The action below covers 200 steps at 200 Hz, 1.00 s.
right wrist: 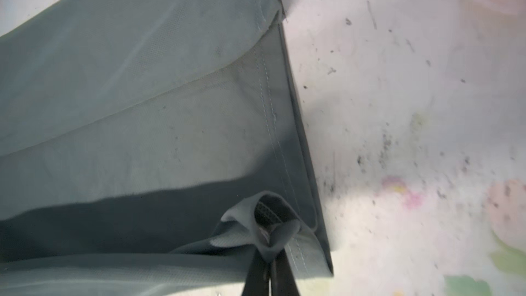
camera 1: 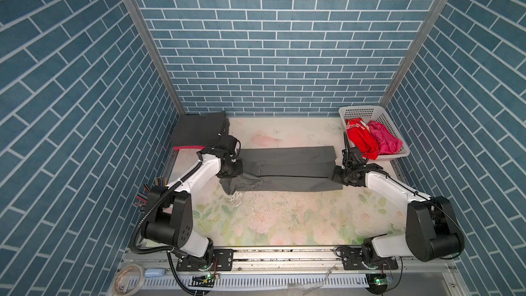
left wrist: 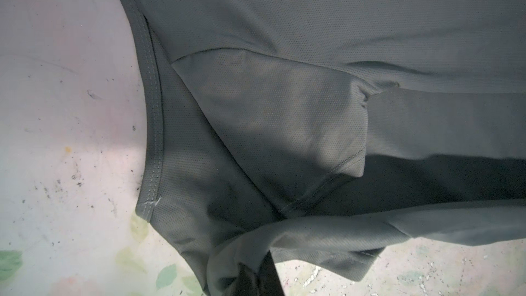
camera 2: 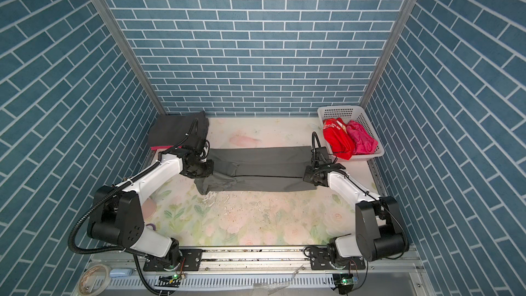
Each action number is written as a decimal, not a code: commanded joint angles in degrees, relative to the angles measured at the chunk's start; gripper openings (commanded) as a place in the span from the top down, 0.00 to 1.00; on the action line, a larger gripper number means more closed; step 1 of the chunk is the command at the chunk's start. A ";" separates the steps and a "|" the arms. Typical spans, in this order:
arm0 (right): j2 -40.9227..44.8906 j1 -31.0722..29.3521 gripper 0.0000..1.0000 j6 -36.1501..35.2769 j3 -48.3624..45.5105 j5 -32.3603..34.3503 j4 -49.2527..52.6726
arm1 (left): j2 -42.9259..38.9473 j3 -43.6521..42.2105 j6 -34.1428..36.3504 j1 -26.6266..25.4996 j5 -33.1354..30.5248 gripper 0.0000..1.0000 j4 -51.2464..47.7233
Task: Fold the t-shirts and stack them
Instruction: 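Lower the folded edge onto the far edge with both grippers, then press the ends of the folded strip flat with both grippers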
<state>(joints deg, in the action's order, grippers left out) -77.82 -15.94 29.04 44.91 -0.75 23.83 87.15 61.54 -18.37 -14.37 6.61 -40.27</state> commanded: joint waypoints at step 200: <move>-19.72 0.16 0.90 -7.03 14.46 1.77 -1.77 | 8.10 3.68 1.15 0.48 -6.06 1.00 2.11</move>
<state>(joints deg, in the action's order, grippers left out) -95.83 -15.94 24.08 57.04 -0.19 21.67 94.19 63.99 -18.13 -14.37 2.33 -38.61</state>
